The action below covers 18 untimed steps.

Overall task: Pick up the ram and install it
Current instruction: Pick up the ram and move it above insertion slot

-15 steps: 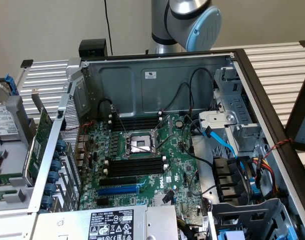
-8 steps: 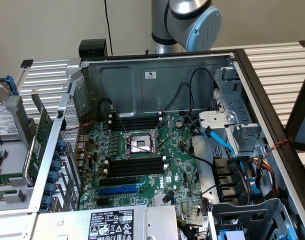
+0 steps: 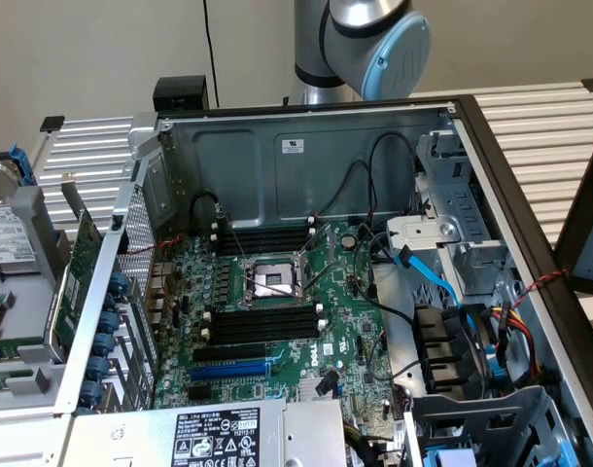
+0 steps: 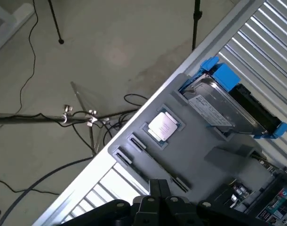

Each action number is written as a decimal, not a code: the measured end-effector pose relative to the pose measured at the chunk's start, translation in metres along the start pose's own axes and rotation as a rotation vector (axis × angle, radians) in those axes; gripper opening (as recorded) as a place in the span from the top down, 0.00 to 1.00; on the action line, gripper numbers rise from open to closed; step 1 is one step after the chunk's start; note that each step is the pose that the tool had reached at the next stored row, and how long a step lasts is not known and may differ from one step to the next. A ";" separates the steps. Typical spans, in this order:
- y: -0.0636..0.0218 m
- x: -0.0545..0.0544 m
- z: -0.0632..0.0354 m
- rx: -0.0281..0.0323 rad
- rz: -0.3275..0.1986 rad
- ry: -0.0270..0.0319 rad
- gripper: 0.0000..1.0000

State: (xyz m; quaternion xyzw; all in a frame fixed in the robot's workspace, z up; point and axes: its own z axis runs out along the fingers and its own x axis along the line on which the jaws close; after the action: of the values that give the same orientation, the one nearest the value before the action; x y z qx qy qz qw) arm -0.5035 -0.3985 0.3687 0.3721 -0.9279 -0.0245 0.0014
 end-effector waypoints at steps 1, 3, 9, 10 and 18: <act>0.0000 0.000 0.0000 -0.0003 -0.018 0.0009 0.89; 0.0000 0.000 0.0000 -0.0009 -0.055 0.0026 0.89; 0.0000 0.000 0.0000 -0.0018 -0.104 0.0051 0.89; 0.0000 0.000 0.0000 -0.0019 -0.109 0.0053 0.89; -0.0001 0.000 0.0000 -0.0038 -0.226 0.0108 0.89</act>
State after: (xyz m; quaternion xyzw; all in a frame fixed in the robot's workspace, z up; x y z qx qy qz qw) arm -0.5035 -0.3986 0.3687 0.4745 -0.8799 -0.0242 0.0043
